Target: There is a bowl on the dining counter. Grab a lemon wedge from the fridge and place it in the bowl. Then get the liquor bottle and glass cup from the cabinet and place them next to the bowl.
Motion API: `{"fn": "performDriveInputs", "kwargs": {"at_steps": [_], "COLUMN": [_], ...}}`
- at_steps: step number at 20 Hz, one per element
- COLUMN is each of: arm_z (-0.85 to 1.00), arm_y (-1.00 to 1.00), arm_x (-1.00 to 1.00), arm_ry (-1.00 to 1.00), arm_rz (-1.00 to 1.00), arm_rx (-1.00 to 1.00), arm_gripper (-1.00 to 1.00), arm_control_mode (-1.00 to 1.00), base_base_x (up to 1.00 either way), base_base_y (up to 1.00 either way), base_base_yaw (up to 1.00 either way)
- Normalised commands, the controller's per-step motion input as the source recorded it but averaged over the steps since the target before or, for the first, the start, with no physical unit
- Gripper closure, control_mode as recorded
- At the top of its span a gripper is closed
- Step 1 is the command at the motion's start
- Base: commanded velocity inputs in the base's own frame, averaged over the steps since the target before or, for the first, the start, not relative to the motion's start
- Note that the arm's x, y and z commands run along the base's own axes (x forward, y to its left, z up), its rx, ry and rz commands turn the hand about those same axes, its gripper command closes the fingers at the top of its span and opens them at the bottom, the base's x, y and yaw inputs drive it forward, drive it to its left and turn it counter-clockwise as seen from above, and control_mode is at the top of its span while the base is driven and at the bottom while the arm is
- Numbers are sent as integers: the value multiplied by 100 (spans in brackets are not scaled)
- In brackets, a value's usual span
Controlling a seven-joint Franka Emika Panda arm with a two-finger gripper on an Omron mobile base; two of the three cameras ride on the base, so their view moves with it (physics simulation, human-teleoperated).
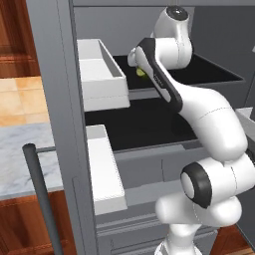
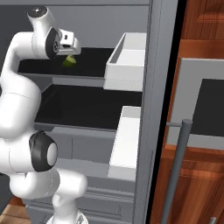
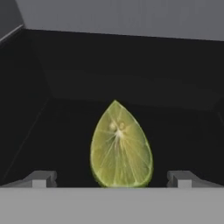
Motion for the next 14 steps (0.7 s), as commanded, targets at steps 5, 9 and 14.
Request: {"fn": "performDriveInputs", "kwargs": {"at_steps": [5, 9, 14], "arm_z": [-46, -32, -28], "arm_y": [0, 0, 0], "arm_x": [33, 29, 22], "arm_ry": [0, 0, 0], "arm_rz": [3, 2, 3], "arm_rx": [0, 0, 0], "arm_gripper": [-100, -100, 100], "arm_control_mode": [-100, -100, -100], "base_base_x": [0, 0, 0], "base_base_y": [0, 0, 0], "base_base_yaw": [0, 0, 0]}}
